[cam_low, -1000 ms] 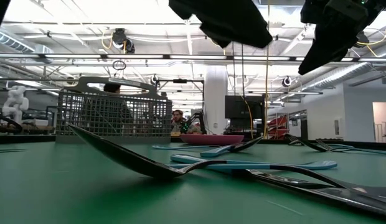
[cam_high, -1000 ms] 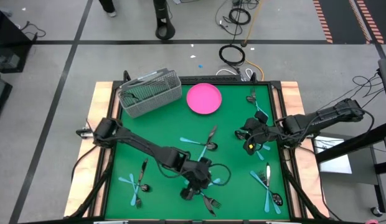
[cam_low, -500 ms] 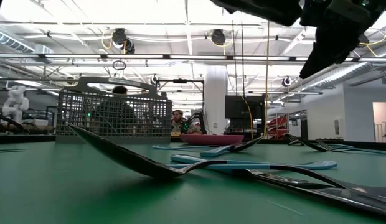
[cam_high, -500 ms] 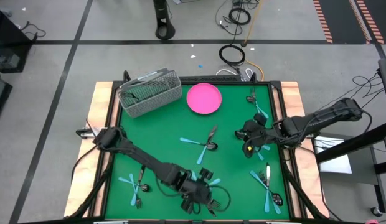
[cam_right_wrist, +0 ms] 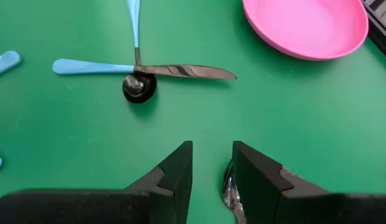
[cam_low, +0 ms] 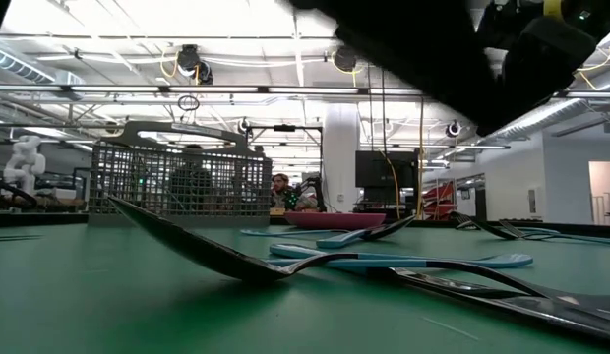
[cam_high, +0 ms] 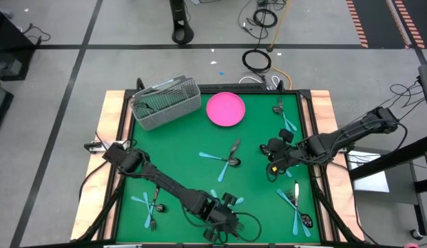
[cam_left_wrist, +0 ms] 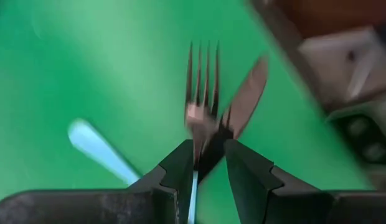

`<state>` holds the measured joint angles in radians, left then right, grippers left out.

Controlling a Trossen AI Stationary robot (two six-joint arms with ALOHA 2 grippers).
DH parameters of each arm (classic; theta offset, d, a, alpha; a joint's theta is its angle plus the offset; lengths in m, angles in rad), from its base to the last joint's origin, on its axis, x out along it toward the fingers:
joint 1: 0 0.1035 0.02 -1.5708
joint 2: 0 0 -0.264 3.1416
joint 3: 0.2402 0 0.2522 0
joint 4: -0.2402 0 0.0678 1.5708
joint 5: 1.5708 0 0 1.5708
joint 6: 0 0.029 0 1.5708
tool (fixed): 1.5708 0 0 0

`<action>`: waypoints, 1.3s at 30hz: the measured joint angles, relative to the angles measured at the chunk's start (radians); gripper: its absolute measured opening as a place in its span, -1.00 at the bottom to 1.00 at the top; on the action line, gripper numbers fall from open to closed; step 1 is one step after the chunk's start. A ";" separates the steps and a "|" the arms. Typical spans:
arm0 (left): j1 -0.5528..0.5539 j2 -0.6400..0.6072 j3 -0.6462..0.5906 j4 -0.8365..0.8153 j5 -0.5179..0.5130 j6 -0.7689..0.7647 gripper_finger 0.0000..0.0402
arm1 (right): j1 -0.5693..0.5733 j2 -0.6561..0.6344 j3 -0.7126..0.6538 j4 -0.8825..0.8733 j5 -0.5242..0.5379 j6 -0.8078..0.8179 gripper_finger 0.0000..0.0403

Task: Sort silverware
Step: Put the blue fork into the gray silverware holder

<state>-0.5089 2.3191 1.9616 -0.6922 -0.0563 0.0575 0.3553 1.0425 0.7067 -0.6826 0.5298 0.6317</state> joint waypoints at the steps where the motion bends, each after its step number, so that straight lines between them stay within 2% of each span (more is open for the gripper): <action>1: 0.001 0.014 0.011 -0.021 0.000 0.000 -0.51 | 0.000 -0.001 0.000 0.009 0.001 -0.008 -0.49; 14: 0.006 0.042 0.019 -0.065 -0.034 0.000 -0.51 | 0.000 -0.001 0.000 0.051 -0.003 -0.017 -0.49; 39: 0.012 0.048 0.014 -0.074 -0.003 -0.025 -0.51 | 0.000 -0.001 0.000 0.050 -0.007 0.002 -0.49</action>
<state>-0.4969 2.3672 1.9755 -0.7658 -0.0597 0.0322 0.3553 1.0420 0.7067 -0.6323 0.5228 0.6342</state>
